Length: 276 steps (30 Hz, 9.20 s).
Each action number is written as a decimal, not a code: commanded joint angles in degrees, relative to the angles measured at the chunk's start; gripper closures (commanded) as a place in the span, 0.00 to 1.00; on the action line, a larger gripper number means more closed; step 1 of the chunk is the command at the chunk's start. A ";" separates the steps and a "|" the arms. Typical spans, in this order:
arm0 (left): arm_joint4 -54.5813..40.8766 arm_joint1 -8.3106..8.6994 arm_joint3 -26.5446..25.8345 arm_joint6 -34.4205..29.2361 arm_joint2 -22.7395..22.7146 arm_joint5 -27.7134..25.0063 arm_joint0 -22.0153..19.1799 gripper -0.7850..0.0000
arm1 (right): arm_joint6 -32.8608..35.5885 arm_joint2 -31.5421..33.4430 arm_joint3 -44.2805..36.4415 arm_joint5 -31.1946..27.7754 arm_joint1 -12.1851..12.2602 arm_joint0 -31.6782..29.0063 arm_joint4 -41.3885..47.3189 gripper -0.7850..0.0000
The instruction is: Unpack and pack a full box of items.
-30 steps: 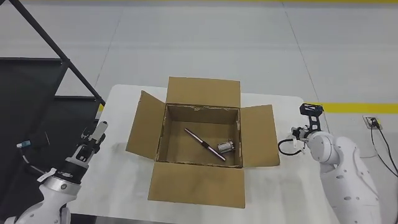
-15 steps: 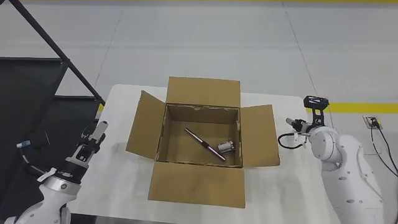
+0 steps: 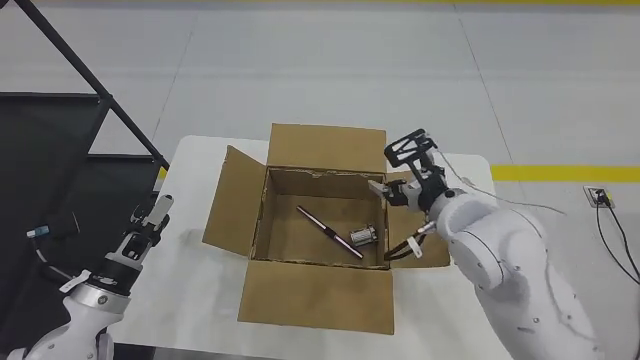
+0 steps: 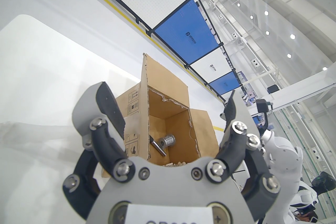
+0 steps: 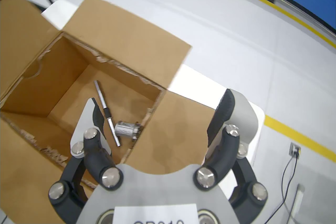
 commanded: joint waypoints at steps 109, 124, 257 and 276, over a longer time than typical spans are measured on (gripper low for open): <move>-5.01 0.43 -0.27 2.81 -5.35 -2.05 4.54 0.00 | 13.58 2.84 -4.66 3.66 -8.13 -2.80 -8.63 1.00; -5.01 0.43 -0.27 2.81 -5.35 -2.05 4.54 0.00 | 16.82 27.40 -21.64 2.68 -5.27 -29.49 -7.75 1.00; -5.01 0.43 -0.27 2.81 -5.35 -2.05 4.54 0.00 | 10.38 -44.33 73.56 -28.96 -23.91 34.40 8.10 0.11; -5.01 0.43 -0.27 2.81 -5.35 -2.05 4.54 0.00 | 4.04 -45.10 84.27 -29.57 -29.12 36.36 7.27 0.97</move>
